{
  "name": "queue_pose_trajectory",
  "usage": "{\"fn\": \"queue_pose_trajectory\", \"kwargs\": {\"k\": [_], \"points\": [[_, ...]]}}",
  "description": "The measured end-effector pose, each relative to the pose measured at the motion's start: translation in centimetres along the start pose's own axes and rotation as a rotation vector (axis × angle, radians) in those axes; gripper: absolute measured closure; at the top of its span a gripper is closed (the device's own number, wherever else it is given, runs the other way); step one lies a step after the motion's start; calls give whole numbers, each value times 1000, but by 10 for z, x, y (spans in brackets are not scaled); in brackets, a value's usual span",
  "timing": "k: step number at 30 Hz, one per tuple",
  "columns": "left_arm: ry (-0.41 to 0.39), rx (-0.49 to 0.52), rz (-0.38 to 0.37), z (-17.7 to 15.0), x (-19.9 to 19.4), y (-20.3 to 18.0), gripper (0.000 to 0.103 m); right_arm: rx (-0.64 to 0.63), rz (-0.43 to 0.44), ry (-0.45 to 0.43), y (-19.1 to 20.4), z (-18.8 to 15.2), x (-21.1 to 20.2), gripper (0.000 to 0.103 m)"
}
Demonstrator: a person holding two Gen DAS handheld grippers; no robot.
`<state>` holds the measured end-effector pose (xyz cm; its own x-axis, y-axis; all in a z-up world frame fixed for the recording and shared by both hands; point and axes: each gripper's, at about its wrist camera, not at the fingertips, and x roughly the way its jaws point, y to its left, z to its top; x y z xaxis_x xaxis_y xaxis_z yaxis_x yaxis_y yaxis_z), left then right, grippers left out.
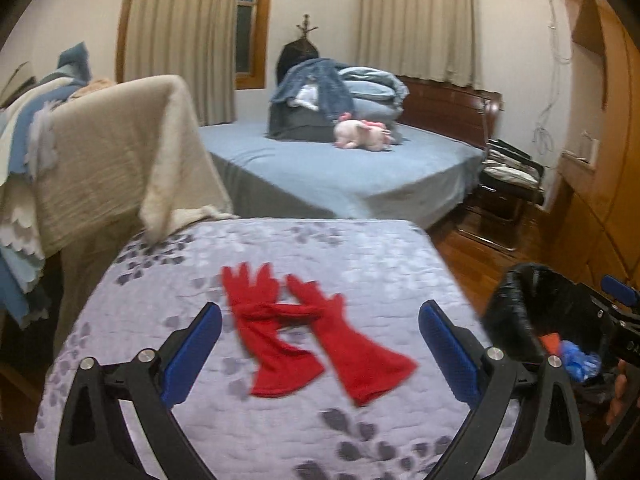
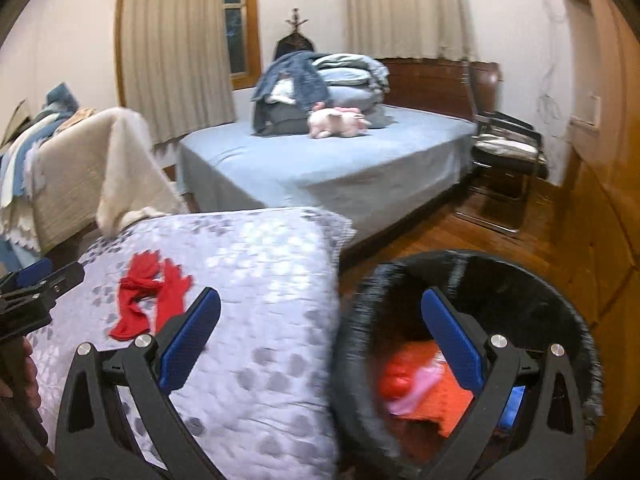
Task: Collect trash
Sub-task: 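Bring both open tools back over the red gloves on the quilt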
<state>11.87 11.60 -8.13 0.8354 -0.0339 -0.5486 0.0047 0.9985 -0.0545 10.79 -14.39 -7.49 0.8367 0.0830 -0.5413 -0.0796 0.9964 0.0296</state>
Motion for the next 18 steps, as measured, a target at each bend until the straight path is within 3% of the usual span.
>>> {"fn": "queue_pose_trajectory", "kwargs": {"k": [8, 18], "points": [[37, -42, 84, -17, 16, 46, 6, -47, 103, 52, 56, -5, 47, 5], [97, -69, 113, -35, 42, 77, 7, -105, 183, 133, 112, -13, 105, 10]]}}
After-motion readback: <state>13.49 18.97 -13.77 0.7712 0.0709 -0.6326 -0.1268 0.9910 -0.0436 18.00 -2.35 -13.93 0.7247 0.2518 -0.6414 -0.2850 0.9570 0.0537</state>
